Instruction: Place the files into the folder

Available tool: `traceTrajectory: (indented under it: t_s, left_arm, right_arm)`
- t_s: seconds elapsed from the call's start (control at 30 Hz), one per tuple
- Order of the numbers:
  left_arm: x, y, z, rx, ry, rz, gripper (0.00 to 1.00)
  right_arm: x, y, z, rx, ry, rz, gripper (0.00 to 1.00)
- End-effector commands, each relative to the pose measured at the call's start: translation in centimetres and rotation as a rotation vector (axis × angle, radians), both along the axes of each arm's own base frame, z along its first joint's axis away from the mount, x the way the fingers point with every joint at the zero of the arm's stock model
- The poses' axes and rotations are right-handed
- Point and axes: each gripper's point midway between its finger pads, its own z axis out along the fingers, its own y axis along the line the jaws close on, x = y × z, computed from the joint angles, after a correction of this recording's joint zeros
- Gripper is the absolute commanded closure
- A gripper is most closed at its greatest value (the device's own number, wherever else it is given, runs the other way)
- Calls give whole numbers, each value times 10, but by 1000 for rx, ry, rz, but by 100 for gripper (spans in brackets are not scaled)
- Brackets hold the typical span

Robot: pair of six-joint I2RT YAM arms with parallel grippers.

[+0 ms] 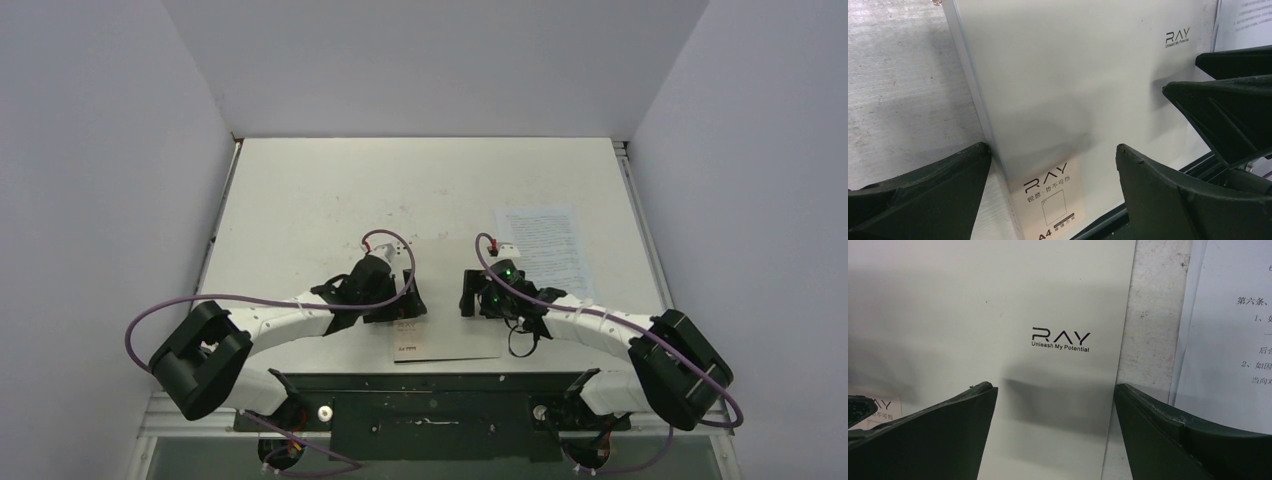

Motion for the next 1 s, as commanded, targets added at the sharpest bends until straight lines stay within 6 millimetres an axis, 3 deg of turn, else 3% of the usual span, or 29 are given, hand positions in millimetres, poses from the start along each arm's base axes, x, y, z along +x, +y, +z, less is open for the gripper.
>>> traceTrajectory:
  t_s: [0.0,0.17,0.63,0.9,0.97]
  left_arm:
    - [-17,-3,-10,-20,64,-29,4]
    - [-20,-5,-13,-23,74,-31,4]
    - [-22,-2,-16,-8,80,-17,4]
    - [-22,-6,-6,-52,63,-15,4]
    - [-18,-11,6,-101,24,-11,4]
  right_arm:
    - [-2,13,14,103,-25,2,10]
    - [-4,15,19,146,-34,-8,10]
    - [8,20,80,438,-162,-51,10]
    - [3,30,106,587,-193,-26,10]
    - [0,31,113,621,-203,-22,10]
